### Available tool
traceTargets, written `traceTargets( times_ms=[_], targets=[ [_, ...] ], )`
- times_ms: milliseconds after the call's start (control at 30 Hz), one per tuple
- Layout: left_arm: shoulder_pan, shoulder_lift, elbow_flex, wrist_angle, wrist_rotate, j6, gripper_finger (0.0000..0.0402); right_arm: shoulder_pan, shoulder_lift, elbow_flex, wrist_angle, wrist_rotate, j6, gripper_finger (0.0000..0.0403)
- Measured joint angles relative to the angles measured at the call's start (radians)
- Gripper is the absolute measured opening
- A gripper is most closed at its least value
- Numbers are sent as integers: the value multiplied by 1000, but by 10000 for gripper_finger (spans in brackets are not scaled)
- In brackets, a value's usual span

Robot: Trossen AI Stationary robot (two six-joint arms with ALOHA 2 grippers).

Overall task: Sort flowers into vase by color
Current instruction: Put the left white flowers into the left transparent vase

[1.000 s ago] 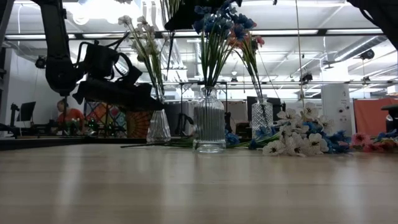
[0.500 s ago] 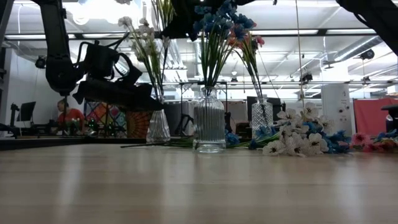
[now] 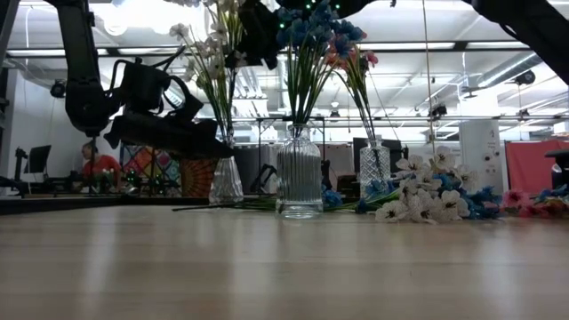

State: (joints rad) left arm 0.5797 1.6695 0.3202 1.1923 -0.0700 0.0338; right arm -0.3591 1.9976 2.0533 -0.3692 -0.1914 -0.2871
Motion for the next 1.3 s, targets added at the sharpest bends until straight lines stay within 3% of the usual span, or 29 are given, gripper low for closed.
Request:
traceTargets(
  times_ms=[900, 1300],
  targets=[
    [0, 0, -1, -2, 0, 1, 97, -8, 21, -5, 18, -19, 42, 22],
    [0, 1, -2, -2, 0, 2, 97, -8, 21, -69, 110, -18, 59, 22]
  ],
)
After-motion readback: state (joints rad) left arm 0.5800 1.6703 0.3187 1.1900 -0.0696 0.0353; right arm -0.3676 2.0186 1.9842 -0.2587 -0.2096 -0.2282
